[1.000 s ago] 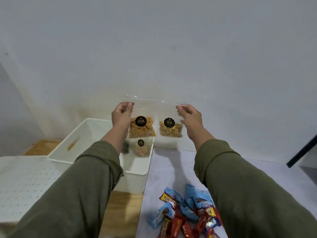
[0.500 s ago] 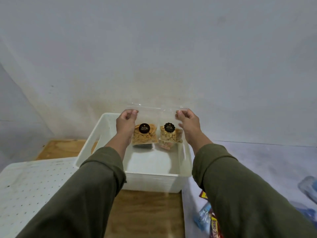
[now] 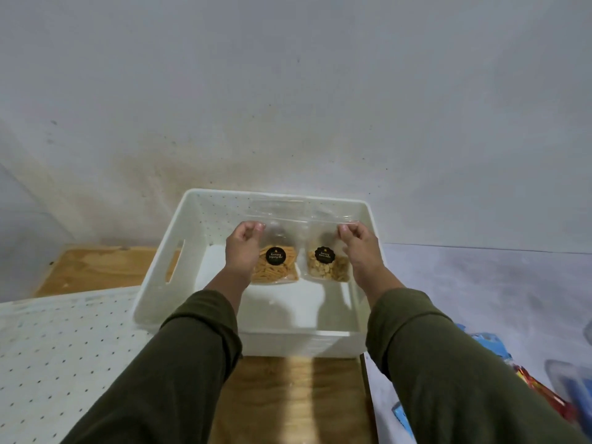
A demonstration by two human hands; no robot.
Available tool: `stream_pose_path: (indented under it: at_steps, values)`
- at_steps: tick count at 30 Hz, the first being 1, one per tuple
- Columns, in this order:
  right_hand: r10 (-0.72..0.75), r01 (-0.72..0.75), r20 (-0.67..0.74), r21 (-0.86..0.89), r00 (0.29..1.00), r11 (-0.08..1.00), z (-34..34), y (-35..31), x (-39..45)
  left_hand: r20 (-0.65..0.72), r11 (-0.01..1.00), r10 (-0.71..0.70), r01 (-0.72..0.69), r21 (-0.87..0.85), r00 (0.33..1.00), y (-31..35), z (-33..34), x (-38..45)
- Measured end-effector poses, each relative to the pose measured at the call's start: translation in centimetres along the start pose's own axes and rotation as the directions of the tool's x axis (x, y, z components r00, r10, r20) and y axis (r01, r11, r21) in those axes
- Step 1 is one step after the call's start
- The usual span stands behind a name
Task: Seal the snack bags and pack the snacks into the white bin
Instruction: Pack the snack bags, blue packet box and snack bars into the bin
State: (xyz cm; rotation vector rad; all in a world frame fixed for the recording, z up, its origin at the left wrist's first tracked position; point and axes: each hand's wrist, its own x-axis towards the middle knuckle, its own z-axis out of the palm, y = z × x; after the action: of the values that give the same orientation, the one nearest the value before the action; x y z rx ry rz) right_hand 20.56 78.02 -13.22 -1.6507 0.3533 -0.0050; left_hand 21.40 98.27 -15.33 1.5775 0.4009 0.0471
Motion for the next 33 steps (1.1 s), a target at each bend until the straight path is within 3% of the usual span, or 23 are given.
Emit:
stream_pose_path:
  at_steps: [14, 21, 33]
  values:
    - [0.107, -0.105, -0.074, 0.028, 0.991, 0.994, 1.1, 2.6, 3.8, 0.056, 1.000, -0.001, 0.001, 0.003, 0.998, -1.8, 1.7, 3.5]
    - [0.071, -0.066, -0.091, 0.056, 0.993, 0.996, 1.3, 1.8, 4.9, -0.017, 0.999, 0.001, 0.000, 0.051, 1.000, -1.6, 2.5, 4.0]
    - [-0.094, 0.094, -0.099, -0.003, 0.991, 0.996, 1.0, -1.5, 5.1, -0.022, 0.997, 0.044, -0.045, -0.058, 0.999, 0.9, 2.1, 3.9]
